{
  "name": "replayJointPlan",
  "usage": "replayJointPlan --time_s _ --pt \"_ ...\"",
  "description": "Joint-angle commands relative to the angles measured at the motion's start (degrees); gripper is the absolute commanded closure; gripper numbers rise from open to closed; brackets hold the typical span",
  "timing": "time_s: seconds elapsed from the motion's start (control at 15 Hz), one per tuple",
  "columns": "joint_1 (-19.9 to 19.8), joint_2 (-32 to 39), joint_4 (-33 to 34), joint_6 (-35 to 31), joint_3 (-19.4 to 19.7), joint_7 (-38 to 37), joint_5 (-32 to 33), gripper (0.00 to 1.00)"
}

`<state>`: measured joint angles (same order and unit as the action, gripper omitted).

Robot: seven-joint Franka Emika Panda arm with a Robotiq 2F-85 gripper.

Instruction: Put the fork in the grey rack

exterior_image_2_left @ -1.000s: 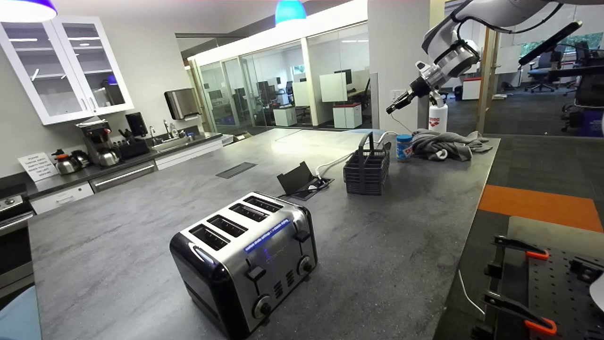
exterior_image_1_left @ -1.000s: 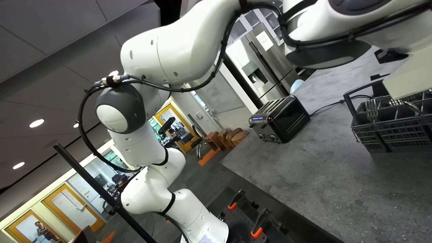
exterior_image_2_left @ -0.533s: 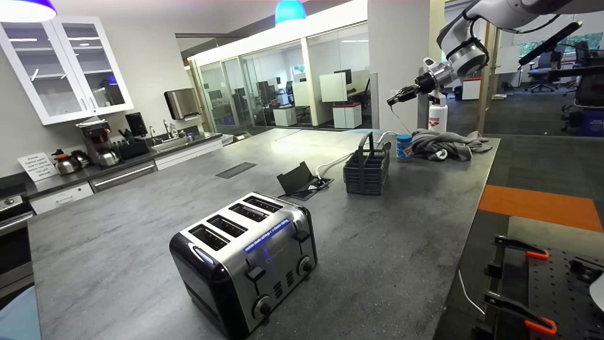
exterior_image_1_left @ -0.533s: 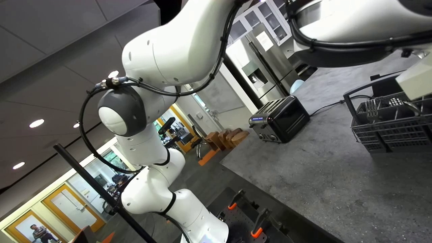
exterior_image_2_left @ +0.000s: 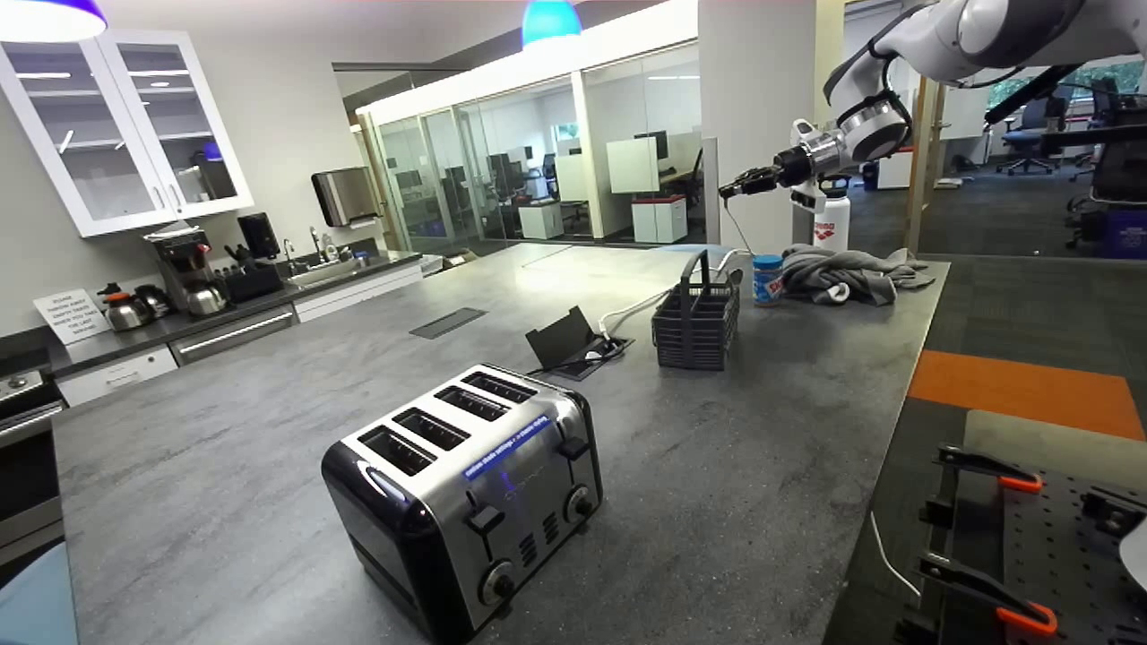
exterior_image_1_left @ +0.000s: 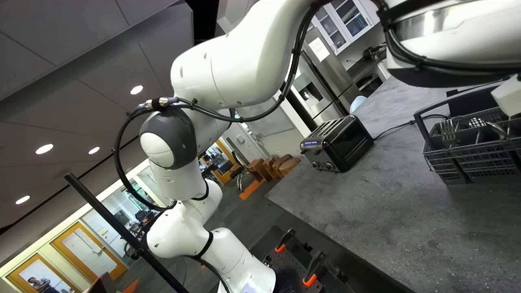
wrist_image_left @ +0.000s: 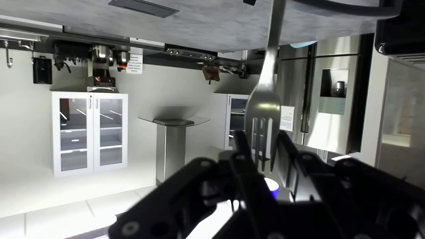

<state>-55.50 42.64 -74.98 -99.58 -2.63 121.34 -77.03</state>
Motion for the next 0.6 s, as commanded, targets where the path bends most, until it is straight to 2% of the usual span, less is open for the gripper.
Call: replayJointPlan --time_s 0.0,0.07,0.13,0.53 --pt "2.13 0.5 0.92 1.22 3.06 -0.01 -1.75 0.75" --pt "2.18 0.59 1.11 1.23 3.09 -0.02 -1.77 0.75" --pt "2.2 0.6 1.22 1.25 3.14 -0.02 -1.76 0.94" --pt "1.9 3.16 1.92 4.91 3.22 1.9 -7.7 0.94"
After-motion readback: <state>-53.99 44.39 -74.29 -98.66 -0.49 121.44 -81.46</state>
